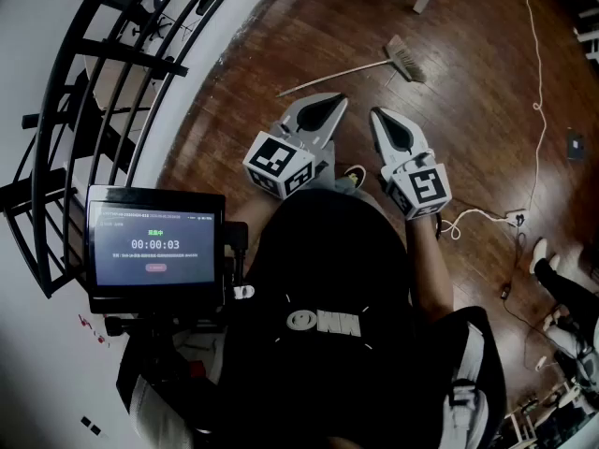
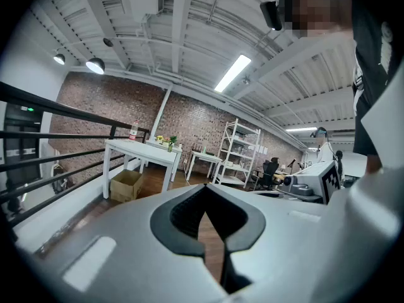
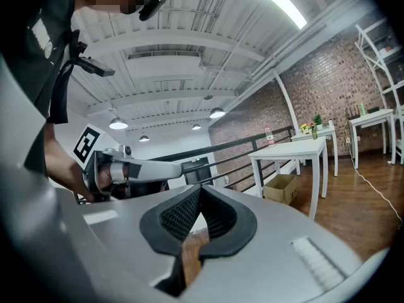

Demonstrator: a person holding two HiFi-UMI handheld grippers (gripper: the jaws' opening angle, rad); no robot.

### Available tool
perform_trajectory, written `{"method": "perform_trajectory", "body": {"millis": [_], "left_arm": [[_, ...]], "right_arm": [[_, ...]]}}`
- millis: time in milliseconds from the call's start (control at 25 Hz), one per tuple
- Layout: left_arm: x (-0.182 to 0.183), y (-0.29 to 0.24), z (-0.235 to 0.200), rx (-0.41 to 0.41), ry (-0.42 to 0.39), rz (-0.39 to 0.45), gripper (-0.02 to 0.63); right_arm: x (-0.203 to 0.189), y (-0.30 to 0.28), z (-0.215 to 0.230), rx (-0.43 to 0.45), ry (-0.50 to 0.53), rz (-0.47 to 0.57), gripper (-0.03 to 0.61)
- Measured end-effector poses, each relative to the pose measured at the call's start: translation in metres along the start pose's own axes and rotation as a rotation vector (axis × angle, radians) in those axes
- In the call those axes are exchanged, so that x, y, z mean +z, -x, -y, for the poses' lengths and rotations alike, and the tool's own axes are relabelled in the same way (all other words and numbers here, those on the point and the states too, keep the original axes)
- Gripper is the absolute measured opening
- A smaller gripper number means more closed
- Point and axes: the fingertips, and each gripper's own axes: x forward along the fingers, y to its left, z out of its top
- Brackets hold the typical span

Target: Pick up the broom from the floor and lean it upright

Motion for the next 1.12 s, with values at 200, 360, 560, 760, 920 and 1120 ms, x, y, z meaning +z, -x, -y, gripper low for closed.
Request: {"method": "perform_trajectory", "body": {"millis": [200,360,560,760,920,1120], "left_arm": [[0.000,0.005,-0.022,0.045,-0.007,-0.013,0.018],[-0.015,-0.014,-0.080,0.059,0.051,-0.049,0.018],[-0.023,-0.020,-0.112,0.091,0.070,-0.068,0.018],[-0.036,-0.041,-0.221,0.150,0.198,-0.090,0.018],[-0.037,-0.046,-0.255,0.183,0.228,-0.095,0.018],[-0.047,-0.040,-0.268,0.209,0.242,-0.116,0.018]], "right_arm": [[-0.003,-0.010,0.000,0.028,0.034,-0.036,0.005],[-0.020,-0.060,0.021,0.042,0.018,-0.106,0.005],[-0.029,-0.093,0.029,0.084,0.089,-0.199,0.005],[-0.053,-0.197,0.055,0.170,0.084,-0.364,0.005],[-0.066,-0.224,0.073,0.212,0.145,-0.467,0.005],[-0.077,-0.238,0.087,0.282,0.388,-0.541,0.006]]}}
